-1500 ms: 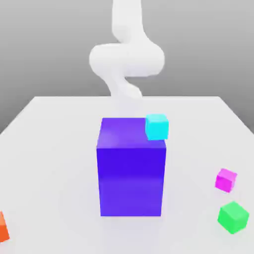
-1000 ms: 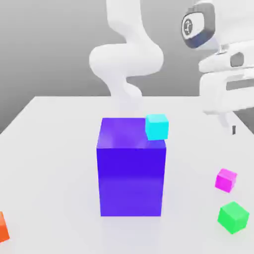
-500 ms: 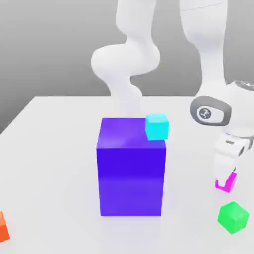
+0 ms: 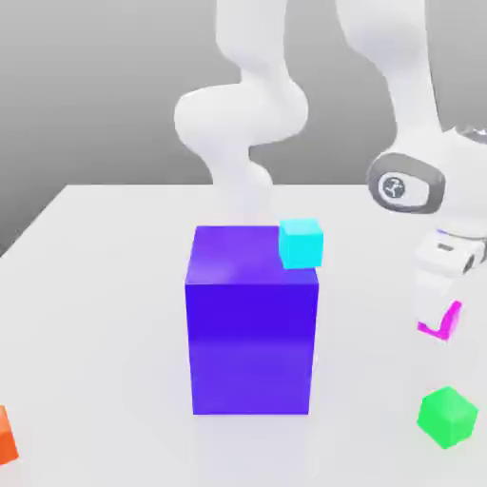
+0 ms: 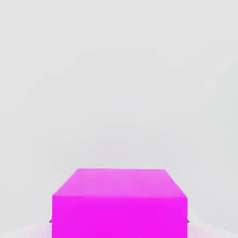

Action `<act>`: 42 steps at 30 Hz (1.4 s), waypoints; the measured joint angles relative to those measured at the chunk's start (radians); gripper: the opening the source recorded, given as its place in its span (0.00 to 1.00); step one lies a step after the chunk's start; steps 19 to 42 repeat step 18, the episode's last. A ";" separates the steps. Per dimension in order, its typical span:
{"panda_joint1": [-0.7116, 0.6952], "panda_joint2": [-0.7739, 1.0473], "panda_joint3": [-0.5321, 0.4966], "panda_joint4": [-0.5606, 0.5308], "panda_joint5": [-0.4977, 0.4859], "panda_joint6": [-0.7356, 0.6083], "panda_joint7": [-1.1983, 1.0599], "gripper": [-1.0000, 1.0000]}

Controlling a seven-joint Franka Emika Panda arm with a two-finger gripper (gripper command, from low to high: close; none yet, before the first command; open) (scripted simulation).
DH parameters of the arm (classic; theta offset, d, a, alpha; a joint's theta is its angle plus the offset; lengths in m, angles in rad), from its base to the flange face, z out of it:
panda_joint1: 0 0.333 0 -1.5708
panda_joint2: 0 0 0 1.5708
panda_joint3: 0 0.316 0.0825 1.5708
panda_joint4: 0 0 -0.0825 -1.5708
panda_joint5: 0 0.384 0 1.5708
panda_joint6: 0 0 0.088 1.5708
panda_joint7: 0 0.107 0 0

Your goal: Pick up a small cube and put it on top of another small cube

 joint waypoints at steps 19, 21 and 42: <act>-0.099 0.189 -0.134 0.244 -0.027 -0.055 -0.063 1.00; -0.099 0.189 -0.134 0.244 -0.027 -0.055 -0.063 1.00; -0.099 0.189 -0.134 0.244 -0.027 -0.055 -0.063 1.00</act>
